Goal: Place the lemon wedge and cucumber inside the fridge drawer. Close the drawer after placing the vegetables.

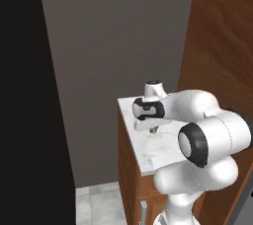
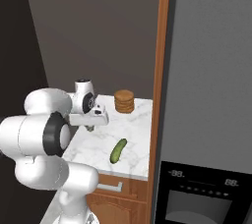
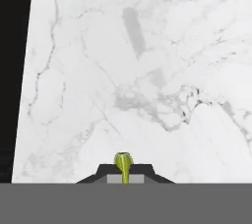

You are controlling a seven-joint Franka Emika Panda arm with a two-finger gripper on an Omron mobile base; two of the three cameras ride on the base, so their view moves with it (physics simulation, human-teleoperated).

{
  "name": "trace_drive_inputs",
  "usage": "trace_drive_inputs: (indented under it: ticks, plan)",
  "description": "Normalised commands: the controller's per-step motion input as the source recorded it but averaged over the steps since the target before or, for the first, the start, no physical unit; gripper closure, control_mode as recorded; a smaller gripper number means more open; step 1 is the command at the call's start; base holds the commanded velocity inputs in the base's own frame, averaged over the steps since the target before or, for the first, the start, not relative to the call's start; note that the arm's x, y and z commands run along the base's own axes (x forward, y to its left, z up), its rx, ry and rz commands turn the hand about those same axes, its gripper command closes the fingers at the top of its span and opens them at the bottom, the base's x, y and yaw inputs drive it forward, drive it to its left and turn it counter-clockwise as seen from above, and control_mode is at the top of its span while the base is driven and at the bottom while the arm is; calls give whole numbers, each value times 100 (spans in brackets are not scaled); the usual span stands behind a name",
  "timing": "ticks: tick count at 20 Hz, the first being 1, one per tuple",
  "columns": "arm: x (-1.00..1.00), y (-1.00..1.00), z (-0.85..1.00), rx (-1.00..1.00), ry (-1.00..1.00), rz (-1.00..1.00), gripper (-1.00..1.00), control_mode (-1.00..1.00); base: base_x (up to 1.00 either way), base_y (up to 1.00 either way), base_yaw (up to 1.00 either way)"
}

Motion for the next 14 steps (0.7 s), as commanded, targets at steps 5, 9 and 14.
trace_drive_inputs:
  ticks: [5,9,14]
  plan:
    - [-59,-7,100,-6,-21,-5,100,-100,0,0,0]
    - [-74,-9,100,0,-17,-5,100,-100,0,0,0]
    - [-61,-20,100,0,-13,-8,100,-100,0,0,0]
